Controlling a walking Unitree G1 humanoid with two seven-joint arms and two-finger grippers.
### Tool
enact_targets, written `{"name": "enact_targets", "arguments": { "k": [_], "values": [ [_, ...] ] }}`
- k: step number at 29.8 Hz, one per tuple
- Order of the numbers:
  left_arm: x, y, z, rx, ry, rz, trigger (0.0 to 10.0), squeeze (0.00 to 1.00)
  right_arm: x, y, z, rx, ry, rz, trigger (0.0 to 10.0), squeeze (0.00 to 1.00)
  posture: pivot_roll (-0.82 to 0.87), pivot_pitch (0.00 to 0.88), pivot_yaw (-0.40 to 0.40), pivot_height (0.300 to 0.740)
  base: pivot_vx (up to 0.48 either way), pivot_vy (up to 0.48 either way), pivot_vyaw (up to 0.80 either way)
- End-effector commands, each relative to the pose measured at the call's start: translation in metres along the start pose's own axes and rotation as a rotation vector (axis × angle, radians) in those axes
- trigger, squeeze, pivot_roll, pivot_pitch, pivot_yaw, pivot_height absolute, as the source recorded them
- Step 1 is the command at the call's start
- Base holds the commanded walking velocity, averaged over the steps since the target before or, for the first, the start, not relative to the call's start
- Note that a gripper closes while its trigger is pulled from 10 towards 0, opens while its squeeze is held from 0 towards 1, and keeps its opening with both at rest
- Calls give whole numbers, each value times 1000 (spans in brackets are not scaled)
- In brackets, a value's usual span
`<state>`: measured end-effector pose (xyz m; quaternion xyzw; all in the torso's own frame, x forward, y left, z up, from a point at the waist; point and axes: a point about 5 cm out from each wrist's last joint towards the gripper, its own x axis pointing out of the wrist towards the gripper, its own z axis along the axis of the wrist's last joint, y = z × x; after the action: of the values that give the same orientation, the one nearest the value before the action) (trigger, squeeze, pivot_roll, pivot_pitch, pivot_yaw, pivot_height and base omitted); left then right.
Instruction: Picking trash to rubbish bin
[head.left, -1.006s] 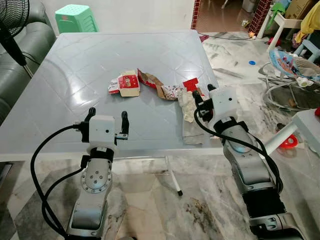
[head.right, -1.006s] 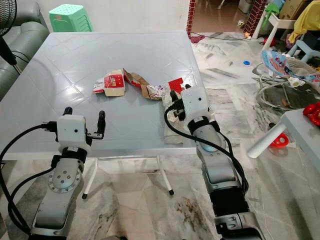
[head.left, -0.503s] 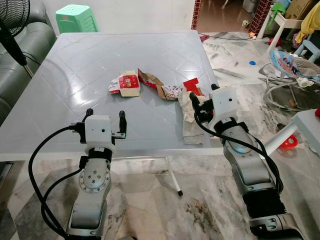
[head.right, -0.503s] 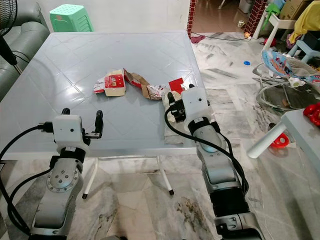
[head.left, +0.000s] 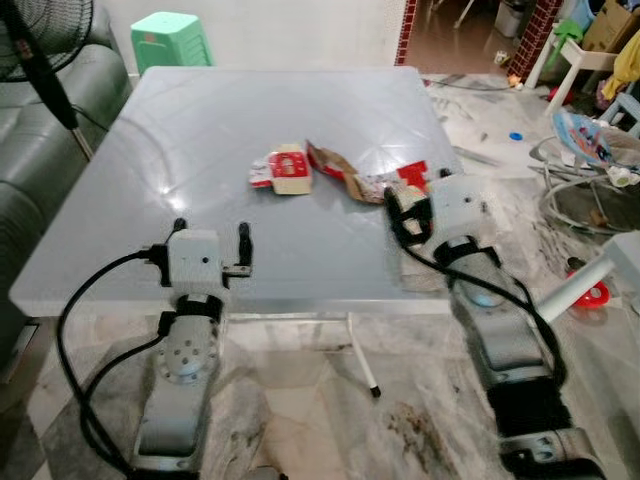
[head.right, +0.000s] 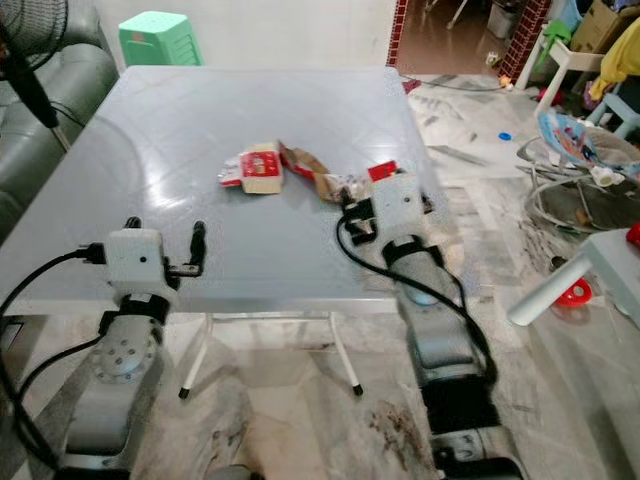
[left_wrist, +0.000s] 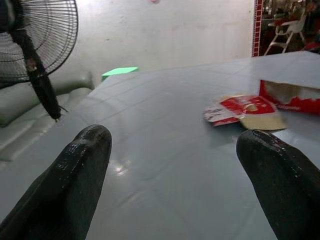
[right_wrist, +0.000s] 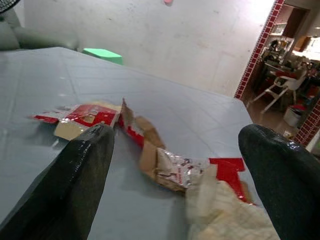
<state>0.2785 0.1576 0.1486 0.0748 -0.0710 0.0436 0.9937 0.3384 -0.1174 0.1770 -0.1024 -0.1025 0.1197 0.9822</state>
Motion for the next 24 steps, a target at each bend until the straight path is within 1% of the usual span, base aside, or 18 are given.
{"name": "enact_targets", "arguments": {
  "k": [1, 12, 14, 17, 18, 19, 21, 22, 23, 24],
  "values": [
    [0, -7, 0, -8, 7, -28, 10000, 0, -1, -9, 1, -13, 4, -28, 10000, 1000, 39, 80, -24, 740, 0, 480, 0],
    [3, -6, 1, 1, 10, -35, 10000, 0, 1, -14, 0, -33, 18, -80, 10000, 1000, 41, 77, -20, 740, 0, 480, 0],
    [4, -5, 0, 3, 10, -36, 10000, 0, 2, -15, 0, -39, 22, -89, 10000, 1000, 42, 74, -18, 740, 0, 322, 0],
    [5, -7, 2, 20, -9, -57, 10000, 0, 3, -18, 0, -55, 27, -114, 10000, 980, 42, 71, -17, 740, 0, 0, 0],
    [5, -7, 4, 18, -17, -63, 10000, 0, 3, -18, 0, -57, 27, -119, 10000, 957, 43, 67, -15, 740, 0, 0, 0],
    [6, -8, 6, 2, -27, -76, 10000, 0, 4, -19, 1, -54, 29, -120, 10000, 796, 43, 67, -15, 740, 0, 0, 0],
    [7, -9, 7, -8, -33, -90, 10000, 0, 4, -18, 0, -52, 34, -119, 10000, 796, 42, 62, -12, 740, 0, 0, 0],
    [9, -9, 10, -12, -45, -103, 10000, 0, 5, -18, 0, -55, 38, -122, 10000, 298, 42, 62, -12, 740, 0, 0, 0],
    [9, -9, 10, -12, -45, -103, 10000, 0, 5, -18, 0, -55, 38, -122, 10000, 298, 42, 62, -12, 740, 0, 0, 0],
    [10, -9, 10, -13, -45, -105, 10000, 0, 5, -17, 0, -55, 39, -122, 10000, 176, 42, 58, -13, 740, 0, 0, -563]
  ]
}}
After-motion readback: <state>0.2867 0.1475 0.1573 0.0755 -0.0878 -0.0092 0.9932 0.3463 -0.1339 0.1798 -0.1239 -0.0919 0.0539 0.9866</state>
